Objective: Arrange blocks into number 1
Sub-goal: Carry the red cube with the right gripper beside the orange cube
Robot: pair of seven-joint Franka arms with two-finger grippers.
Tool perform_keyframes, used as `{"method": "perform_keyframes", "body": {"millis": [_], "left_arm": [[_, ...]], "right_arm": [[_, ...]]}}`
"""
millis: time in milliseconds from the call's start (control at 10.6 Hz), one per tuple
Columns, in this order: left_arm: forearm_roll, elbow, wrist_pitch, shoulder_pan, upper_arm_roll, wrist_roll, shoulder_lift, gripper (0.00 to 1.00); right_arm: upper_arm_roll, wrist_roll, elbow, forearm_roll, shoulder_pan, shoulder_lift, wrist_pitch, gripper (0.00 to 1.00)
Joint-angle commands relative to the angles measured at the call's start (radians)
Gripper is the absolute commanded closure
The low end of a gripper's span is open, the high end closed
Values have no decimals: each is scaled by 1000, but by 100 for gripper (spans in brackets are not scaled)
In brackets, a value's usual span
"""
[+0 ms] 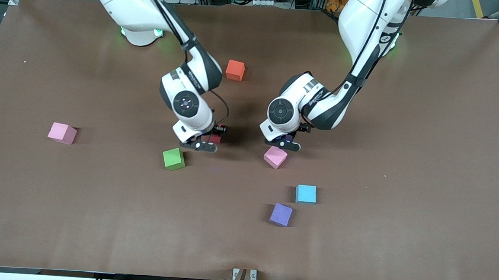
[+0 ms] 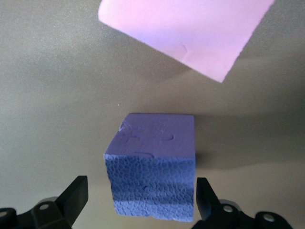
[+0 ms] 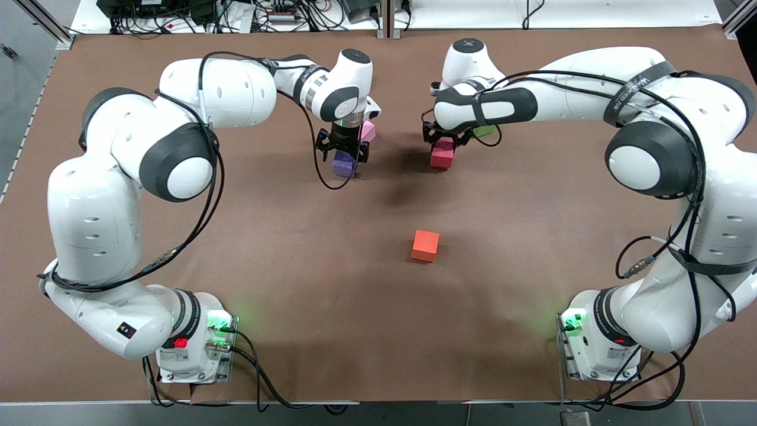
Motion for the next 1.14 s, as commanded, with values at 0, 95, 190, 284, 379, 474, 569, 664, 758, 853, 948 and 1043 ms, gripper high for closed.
{"method": "perform_keyframes", "body": {"millis": [0,95,190,284,379,474,569,664,758,853,948,1043], "left_arm": [[19,-1,6,4,-3,1,0,0],[19,-1,5,4,-3,1,0,0],[19,-1,5,4,-3,1,0,0],[19,-1,5,4,-3,1,0,0],[19,-1,5,4,-3,1,0,0],[19,-1,5,4,-3,1,0,0],[19,-2,5,4,-3,1,0,0],[19,-2,5,4,-3,1,2,0],[19,-1,5,4,-3,1,0,0],[19,-1,5,5,-3,1,0,49],[19,2,5,7,-1,1,0,96],[21,4,5,8,0,3,0,100]], "right_arm": [[43,50,-82,8,26,-94,-48,100],[65,50,-132,8,32,-114,-20,100],[100,68,-194,8,29,-146,11,100],[120,83,-232,8,30,-156,28,100],[142,108,-255,8,30,-154,55,100],[152,117,-271,8,36,-150,84,100],[172,122,-278,8,49,-147,92,100],[182,132,-294,8,53,-147,95,100],[192,132,-301,8,53,-148,101,100],[197,132,-308,8,53,-147,115,100],[211,134,-326,8,53,-148,139,100],[214,134,-346,8,53,-148,166,100]]}}
